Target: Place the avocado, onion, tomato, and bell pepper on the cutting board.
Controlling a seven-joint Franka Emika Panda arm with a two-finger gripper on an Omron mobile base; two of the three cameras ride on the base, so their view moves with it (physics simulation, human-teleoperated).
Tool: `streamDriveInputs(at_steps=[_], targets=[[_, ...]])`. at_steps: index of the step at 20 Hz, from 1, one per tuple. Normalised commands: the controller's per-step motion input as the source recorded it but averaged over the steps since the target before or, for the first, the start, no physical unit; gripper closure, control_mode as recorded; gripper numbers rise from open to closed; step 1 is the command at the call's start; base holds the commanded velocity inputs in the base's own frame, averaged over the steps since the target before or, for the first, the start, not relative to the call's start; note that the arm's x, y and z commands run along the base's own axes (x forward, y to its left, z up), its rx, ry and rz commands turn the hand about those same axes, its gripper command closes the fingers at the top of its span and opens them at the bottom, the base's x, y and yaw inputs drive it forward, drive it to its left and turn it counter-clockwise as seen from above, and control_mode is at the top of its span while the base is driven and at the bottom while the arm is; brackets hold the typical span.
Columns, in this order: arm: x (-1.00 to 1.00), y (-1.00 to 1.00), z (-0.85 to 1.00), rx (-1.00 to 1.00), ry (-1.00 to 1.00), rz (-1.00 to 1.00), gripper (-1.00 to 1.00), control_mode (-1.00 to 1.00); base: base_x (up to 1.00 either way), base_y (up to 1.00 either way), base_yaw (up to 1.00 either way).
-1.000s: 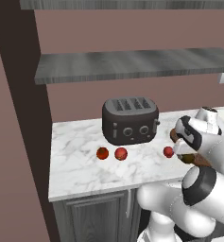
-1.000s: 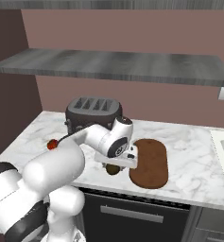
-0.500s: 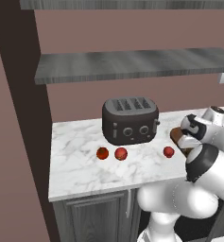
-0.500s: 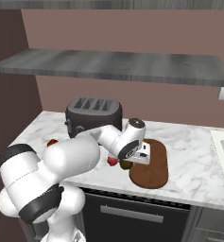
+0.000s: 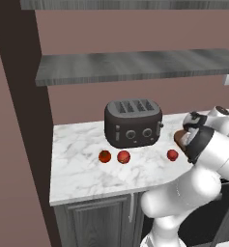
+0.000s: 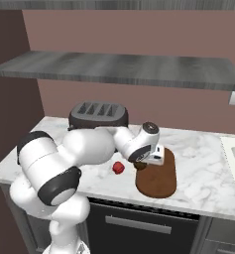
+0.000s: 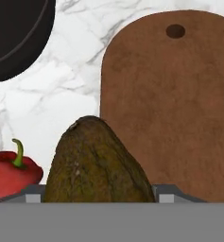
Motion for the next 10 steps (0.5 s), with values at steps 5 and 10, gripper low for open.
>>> streamDriveInputs(at_steps=[5, 10], targets=[[0.16, -0.49, 0.00, 0.00, 0.00, 0.00, 1.00, -1.00, 0.00, 0.00, 0.00], [0.64, -0.19, -0.09, 0.00, 0.00, 0.00, 1.00, -1.00, 0.00, 0.00, 0.00]])
